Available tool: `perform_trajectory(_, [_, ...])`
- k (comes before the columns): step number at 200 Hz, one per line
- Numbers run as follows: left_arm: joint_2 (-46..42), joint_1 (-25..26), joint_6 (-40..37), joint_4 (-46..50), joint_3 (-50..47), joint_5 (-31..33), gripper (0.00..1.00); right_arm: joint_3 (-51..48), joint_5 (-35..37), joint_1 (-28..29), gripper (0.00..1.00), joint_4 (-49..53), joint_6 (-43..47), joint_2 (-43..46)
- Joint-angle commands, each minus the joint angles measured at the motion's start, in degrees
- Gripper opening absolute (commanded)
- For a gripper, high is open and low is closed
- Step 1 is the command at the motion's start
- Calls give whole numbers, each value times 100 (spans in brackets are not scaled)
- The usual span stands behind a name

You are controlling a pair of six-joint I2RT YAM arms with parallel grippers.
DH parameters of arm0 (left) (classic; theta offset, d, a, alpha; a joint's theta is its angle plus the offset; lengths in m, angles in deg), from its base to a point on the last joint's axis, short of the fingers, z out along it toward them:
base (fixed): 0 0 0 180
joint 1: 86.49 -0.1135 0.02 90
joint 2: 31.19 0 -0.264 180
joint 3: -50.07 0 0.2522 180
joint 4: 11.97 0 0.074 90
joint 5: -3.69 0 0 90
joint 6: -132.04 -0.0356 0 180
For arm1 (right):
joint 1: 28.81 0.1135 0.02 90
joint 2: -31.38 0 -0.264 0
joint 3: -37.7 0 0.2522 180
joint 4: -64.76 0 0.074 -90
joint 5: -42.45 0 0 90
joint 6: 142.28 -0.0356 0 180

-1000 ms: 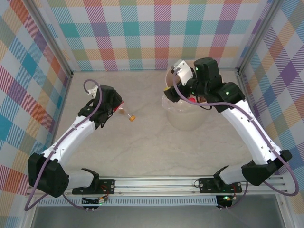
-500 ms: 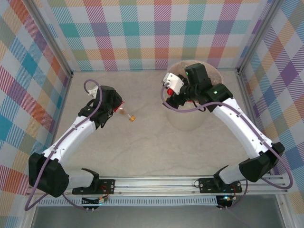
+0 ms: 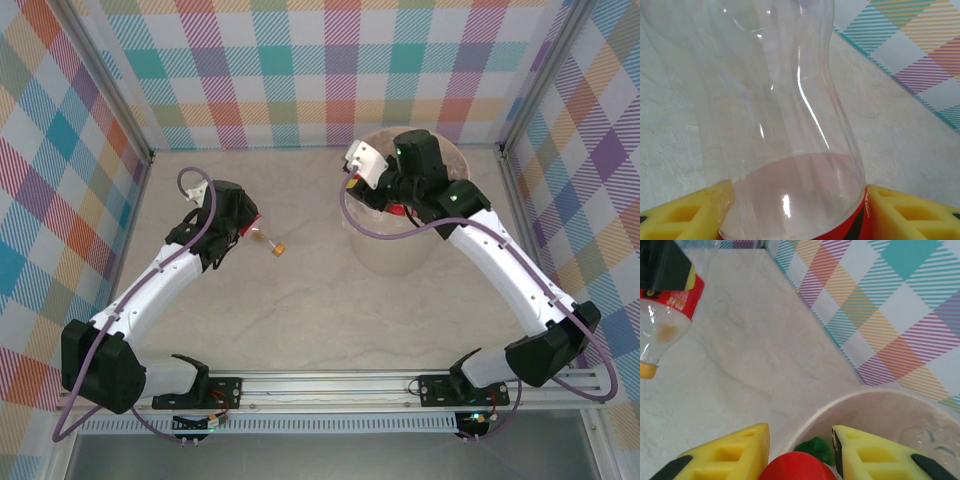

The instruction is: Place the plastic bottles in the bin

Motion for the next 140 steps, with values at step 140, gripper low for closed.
perform_trajectory(140, [164, 31, -18, -49, 59, -6, 61, 735, -880, -1315, 25, -288, -3136, -17])
